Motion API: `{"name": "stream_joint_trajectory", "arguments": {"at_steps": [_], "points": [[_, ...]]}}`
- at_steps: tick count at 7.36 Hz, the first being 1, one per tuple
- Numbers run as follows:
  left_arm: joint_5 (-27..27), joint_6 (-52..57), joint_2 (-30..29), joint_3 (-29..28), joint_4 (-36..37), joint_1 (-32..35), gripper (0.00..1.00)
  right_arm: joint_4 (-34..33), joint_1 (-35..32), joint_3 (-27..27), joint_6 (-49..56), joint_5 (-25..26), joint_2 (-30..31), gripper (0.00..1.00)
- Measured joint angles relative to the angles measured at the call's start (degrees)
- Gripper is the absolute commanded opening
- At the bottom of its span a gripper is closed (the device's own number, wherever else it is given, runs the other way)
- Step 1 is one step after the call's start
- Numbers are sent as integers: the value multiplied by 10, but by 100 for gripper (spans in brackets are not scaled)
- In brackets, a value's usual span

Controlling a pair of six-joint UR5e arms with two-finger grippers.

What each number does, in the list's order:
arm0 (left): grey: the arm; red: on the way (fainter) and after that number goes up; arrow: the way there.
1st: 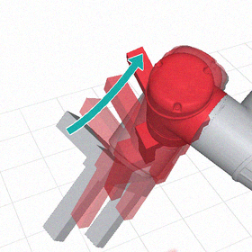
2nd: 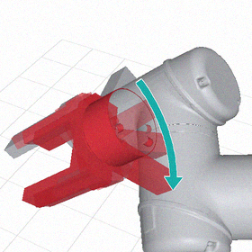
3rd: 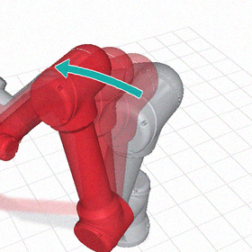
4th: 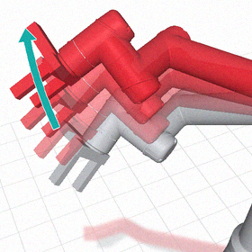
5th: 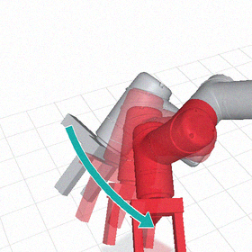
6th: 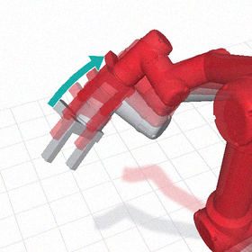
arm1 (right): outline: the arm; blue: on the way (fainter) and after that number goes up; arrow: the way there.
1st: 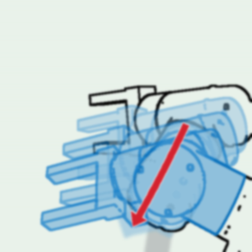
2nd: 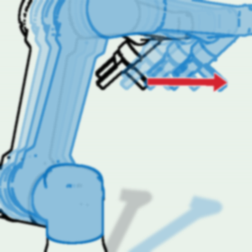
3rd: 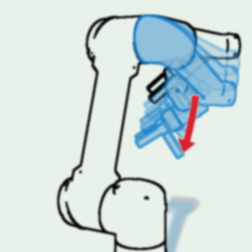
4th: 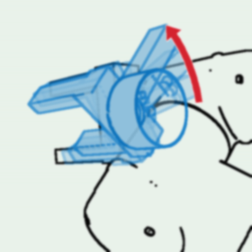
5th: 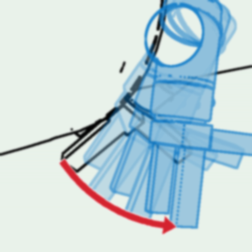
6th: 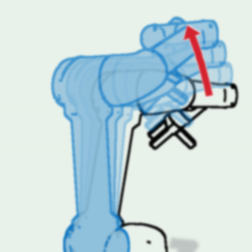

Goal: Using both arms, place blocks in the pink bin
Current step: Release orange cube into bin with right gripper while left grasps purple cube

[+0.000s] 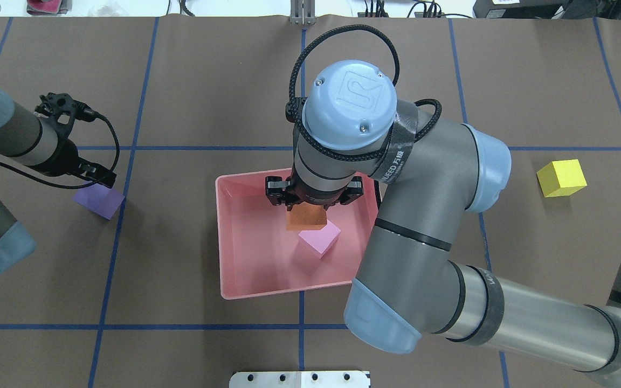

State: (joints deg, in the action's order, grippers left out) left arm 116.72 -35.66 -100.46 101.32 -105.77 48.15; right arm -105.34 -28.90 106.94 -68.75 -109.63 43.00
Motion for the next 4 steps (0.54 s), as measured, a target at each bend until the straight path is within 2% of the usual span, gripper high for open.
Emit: {"name": "stream_joint_trajectory", "arguments": {"at_steps": [4], "points": [[0,-33,-1,-11,-1,-4,100,0,8,-13,-1,0,-13,0]]}}
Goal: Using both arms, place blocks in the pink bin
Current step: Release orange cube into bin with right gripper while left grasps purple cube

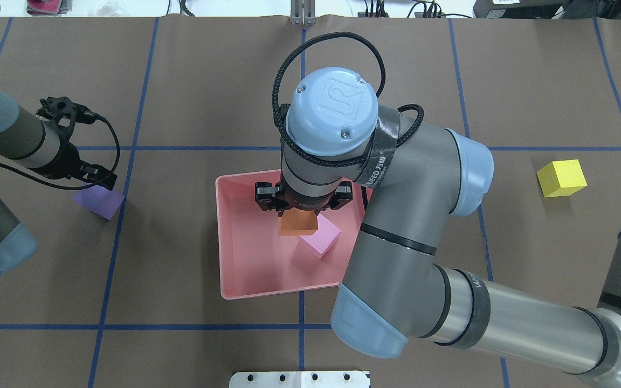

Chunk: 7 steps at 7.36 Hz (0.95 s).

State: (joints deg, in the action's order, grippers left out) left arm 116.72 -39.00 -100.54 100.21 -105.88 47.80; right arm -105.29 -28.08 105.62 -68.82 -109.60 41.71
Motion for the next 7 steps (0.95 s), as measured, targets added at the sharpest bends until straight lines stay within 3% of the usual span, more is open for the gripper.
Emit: {"name": "stream_joint_trajectory", "arguments": {"at_steps": [2,3,4,7], "points": [[0,-15,0,0,0,-2,100,0,0,-1,0,0,0,0],[0,-18,0,0,0,-3,100,0,1,-1,0,0,-1,55],[0,-18,0,0,0,-5,100,1,1,-1,-1,0,-1,99],[-1,-20,0,-1,-4,-9,100,3,1,1,-9,-1,-2,99]]}}
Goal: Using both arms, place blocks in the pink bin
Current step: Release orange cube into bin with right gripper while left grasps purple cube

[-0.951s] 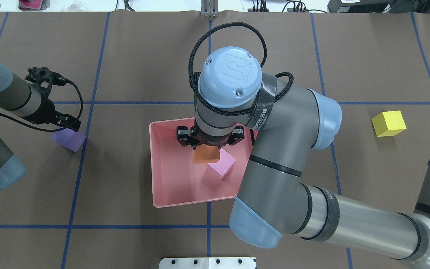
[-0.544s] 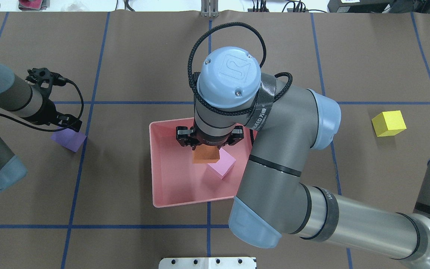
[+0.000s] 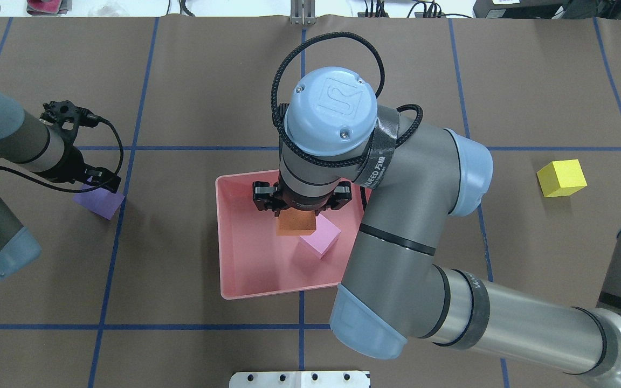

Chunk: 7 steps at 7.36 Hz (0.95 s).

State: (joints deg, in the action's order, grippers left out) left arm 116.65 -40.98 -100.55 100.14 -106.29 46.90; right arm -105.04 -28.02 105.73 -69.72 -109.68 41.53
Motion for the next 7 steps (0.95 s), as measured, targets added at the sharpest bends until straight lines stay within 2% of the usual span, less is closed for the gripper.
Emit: {"name": "stream_joint_trajectory", "arguments": {"at_steps": [5,6,7], "points": [[-2,-12,0,-8,-3,-17,98,0,-5,3,-14,1,-6,99],[-3,-18,0,-10,-7,-24,40,0,-12,3,-14,-1,-6,99],[-5,-24,0,-11,-8,-28,0,0,-21,3,-12,-3,-6,99]]}}
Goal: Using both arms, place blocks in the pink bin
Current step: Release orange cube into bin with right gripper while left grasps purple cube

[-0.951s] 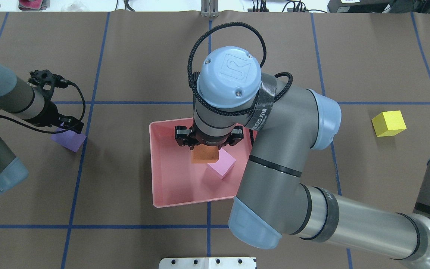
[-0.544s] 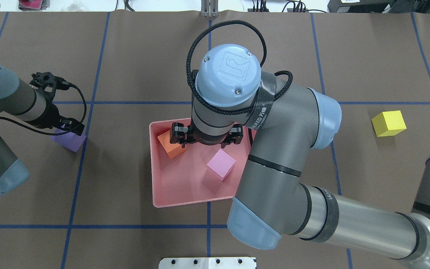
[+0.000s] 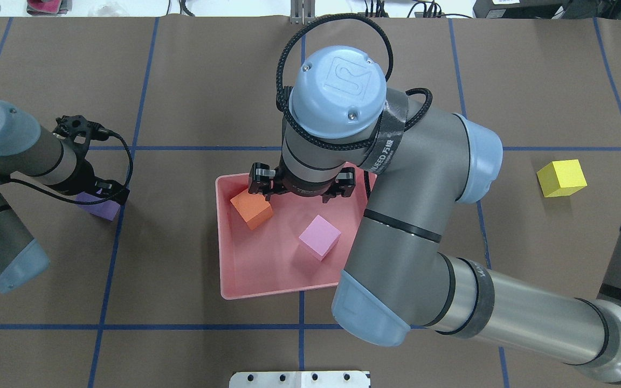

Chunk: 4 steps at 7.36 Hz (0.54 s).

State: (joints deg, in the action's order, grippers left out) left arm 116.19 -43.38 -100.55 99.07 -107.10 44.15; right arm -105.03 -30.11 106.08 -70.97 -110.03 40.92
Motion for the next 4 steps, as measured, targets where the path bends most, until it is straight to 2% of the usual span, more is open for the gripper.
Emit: {"name": "stream_joint_trajectory", "arguments": {"at_steps": [2,4], "points": [[1,-9,1,4,2,-2,0,-2,-24,4,5,-11,4,99],[22,-6,1,13,8,2,0,-16,-94,17,59,-48,37,99]]}}
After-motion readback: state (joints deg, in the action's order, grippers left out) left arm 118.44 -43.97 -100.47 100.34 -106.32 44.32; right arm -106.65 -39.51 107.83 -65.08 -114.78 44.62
